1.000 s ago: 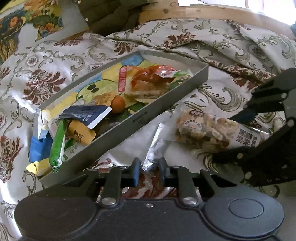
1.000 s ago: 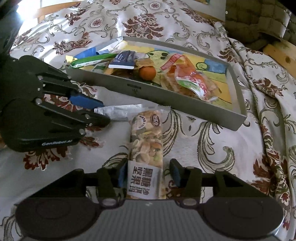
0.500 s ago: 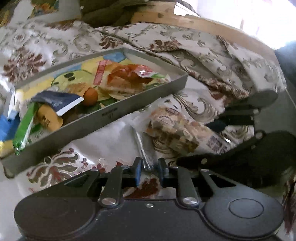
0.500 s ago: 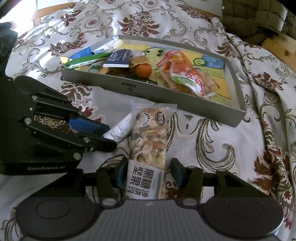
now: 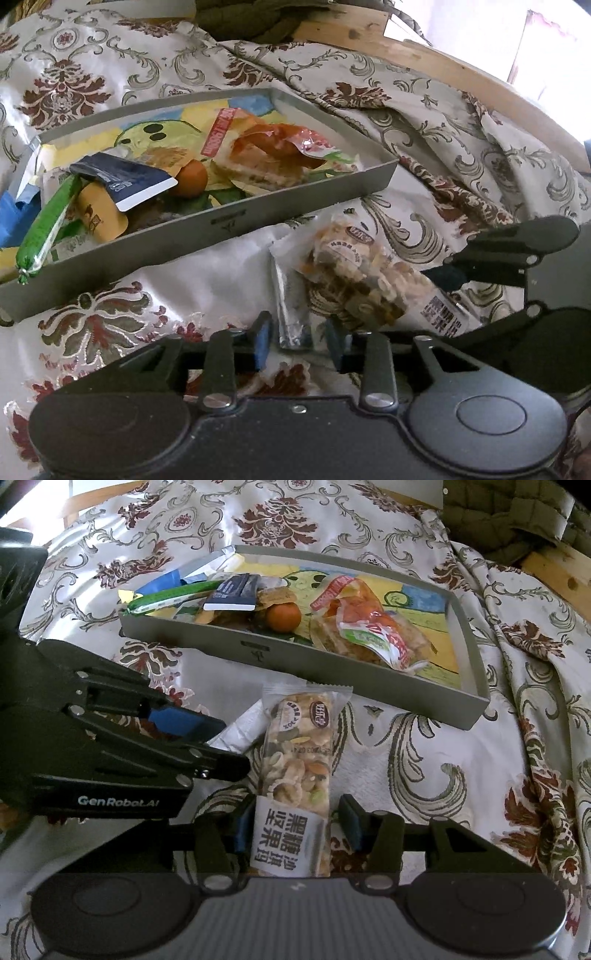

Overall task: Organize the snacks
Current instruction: 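Close the right tool on the nut bar bag while the left tool grasps the silver foil stick, then carry the nut bar with the right tool while the left tool carries the foil stick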

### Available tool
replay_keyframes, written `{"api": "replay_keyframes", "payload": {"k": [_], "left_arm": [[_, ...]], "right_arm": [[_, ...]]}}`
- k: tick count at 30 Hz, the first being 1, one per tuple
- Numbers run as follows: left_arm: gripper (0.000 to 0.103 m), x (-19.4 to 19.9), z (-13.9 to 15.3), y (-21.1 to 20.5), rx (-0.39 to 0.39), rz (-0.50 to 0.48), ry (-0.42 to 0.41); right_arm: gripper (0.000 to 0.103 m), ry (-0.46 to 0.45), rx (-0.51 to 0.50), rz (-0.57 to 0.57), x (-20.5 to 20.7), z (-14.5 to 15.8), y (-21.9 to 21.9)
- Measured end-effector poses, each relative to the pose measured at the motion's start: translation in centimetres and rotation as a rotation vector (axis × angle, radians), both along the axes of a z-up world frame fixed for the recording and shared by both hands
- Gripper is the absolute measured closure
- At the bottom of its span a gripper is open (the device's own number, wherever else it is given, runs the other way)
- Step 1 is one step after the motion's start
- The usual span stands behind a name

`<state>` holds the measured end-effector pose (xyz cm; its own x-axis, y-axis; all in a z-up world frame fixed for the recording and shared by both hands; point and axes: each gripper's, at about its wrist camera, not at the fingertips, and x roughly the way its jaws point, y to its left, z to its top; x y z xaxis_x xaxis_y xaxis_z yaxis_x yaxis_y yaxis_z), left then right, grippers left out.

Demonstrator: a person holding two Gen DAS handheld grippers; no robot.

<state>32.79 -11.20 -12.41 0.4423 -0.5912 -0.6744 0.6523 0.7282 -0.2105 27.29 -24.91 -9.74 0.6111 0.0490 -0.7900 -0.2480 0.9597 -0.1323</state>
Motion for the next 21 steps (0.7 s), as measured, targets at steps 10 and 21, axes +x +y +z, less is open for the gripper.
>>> {"api": "replay_keyframes", "payload": {"k": [10, 21], "left_arm": [[0.085, -0.4, 0.0, -0.3, 0.035, 0.041, -0.030], [0.100, -2.0, 1.3, -0.9, 0.129, 0.050, -0.110]], "right_arm": [[0.061, -0.008, 0.025, -0.002, -0.1, 0.1, -0.1], [0.061, -0.059, 0.055, -0.031, -0.7, 1.3, -0.7]]}}
